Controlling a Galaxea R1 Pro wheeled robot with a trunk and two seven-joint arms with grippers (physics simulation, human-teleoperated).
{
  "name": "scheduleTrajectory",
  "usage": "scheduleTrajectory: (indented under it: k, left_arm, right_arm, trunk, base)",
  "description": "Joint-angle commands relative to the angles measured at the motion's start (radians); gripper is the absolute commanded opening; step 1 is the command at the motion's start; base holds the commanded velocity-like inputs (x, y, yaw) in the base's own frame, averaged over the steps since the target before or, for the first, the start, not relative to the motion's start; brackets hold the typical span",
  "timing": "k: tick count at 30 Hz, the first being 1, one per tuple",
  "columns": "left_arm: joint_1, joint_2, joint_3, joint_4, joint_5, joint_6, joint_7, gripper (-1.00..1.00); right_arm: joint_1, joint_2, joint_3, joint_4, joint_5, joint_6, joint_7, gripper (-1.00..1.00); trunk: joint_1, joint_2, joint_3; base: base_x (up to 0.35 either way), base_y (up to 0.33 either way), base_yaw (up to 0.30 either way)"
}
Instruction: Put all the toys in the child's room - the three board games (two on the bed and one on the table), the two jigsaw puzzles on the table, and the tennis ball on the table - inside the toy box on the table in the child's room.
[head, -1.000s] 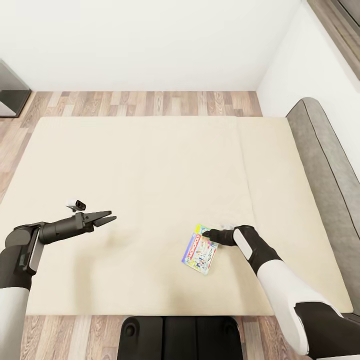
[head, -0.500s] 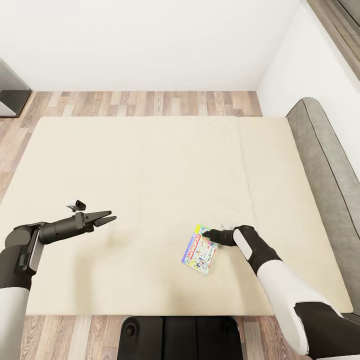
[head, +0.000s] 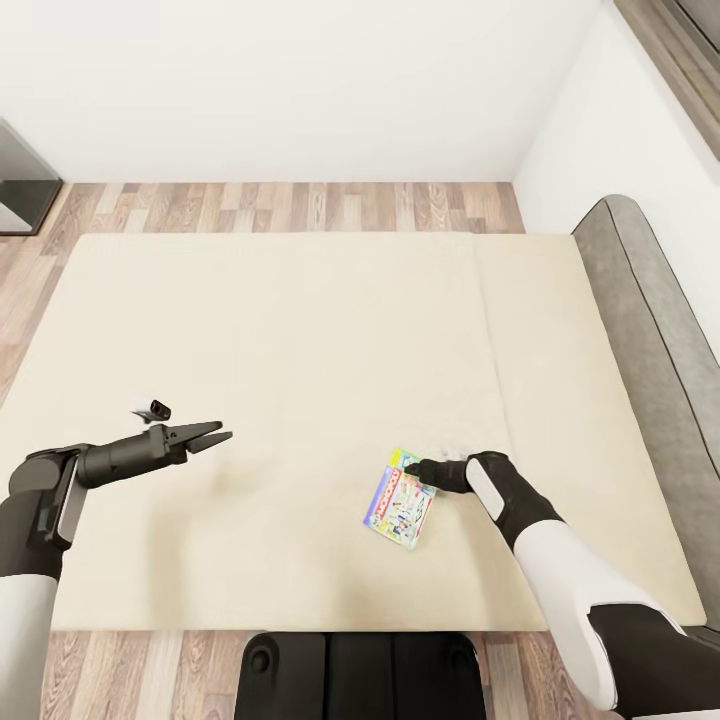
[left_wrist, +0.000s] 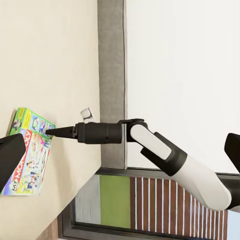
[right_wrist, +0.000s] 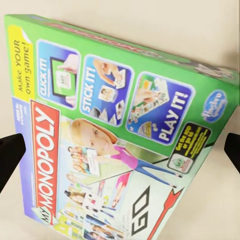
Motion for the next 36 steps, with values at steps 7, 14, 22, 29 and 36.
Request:
scheduleTrajectory:
  k: [7, 14, 22, 29, 36]
  left_arm:
    - [0.0, 0.0, -0.001, -0.003, 0.0, 0.011, -0.004, 1.0]
    - [0.0, 0.0, -0.002, -0.004, 0.0, 0.011, -0.004, 1.0]
    - [0.0, 0.0, -0.002, -0.004, 0.0, 0.011, -0.004, 1.0]
    - [0.0, 0.0, -0.002, -0.004, 0.0, 0.011, -0.004, 1.0]
    - [0.0, 0.0, -0.002, -0.004, 0.0, 0.011, -0.004, 1.0]
  right_arm:
    - [0.0, -0.003, 0.0, -0.003, 0.003, 0.004, 0.004, 1.0]
    - [0.0, -0.002, -0.001, -0.004, 0.003, 0.004, 0.003, 1.0]
    - [0.0, -0.002, -0.002, -0.004, 0.003, 0.004, 0.002, 1.0]
    - [-0.001, -0.003, -0.003, -0.004, 0.002, 0.004, 0.002, 1.0]
    - [-0.002, -0.005, -0.004, -0.004, 0.002, 0.004, 0.001, 1.0]
  trunk:
    - [0.001, -0.002, -0.001]
    - [0.001, -0.002, -0.001]
    - [0.001, -0.002, -0.001]
    - [0.001, -0.002, -0.001]
    - [0.001, -0.002, -0.001]
  base:
    - [0.0, 0.0, 0.0]
    - [0.0, 0.0, 0.0]
    - [0.0, 0.0, 0.0]
    - [0.0, 0.0, 0.0]
    - [0.0, 0.0, 0.0]
